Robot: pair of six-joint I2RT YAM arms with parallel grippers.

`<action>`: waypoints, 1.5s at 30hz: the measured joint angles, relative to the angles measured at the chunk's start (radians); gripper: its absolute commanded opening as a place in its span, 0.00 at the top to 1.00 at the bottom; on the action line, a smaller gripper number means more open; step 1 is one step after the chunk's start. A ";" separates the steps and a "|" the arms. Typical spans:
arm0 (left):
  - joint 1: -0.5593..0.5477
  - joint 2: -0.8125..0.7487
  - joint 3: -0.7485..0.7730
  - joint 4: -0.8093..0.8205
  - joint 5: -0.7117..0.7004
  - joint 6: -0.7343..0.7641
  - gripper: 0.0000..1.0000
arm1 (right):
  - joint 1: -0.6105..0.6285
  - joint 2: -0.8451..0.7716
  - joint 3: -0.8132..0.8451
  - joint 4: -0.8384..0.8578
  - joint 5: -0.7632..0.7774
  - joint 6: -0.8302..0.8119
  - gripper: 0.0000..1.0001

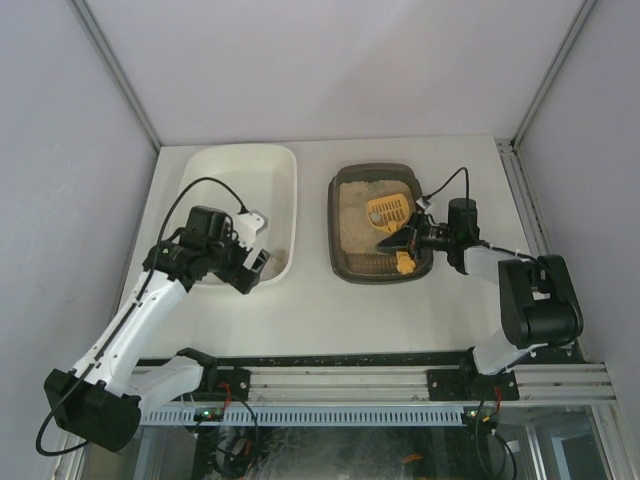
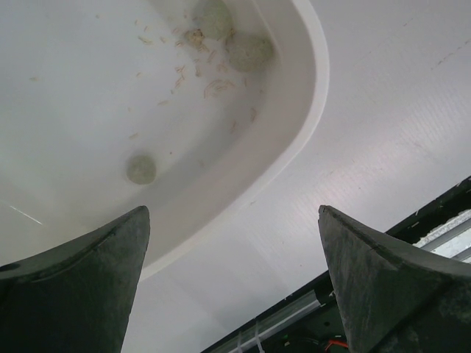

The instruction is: Clean the litter box

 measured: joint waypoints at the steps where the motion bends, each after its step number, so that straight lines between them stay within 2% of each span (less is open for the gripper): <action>1: 0.019 0.002 0.002 -0.005 0.010 0.000 0.00 | -0.008 0.000 0.000 0.002 0.002 0.005 1.00; 8: 0.274 0.093 0.085 -0.064 0.091 -0.001 0.00 | -0.008 -0.003 0.000 -0.003 -0.003 0.016 1.00; 13: 0.378 0.133 0.147 -0.069 0.104 -0.011 0.00 | 0.024 -0.013 0.046 -0.145 0.020 -0.070 1.00; 17: 0.464 0.171 0.195 -0.069 0.132 -0.032 0.00 | 0.101 -0.056 0.109 -0.289 0.060 -0.162 1.00; 21: 0.546 0.216 0.228 -0.069 0.156 -0.057 0.00 | 0.212 -0.092 0.209 -0.360 0.070 -0.196 1.00; 27: 0.602 0.214 0.238 -0.021 0.096 -0.121 0.00 | 0.381 -0.066 0.371 -0.414 0.095 -0.205 1.00; 33: 0.623 0.208 0.260 -0.006 0.068 -0.143 0.00 | 0.491 0.080 0.527 -0.470 0.144 -0.222 1.00; 38: 0.665 0.210 0.269 -0.002 0.062 -0.143 0.00 | 0.573 0.224 0.752 -0.691 0.298 -0.336 1.00; 45: 0.734 0.247 0.285 -0.004 0.075 -0.141 0.00 | 0.745 0.371 1.098 -1.037 0.636 -0.530 1.00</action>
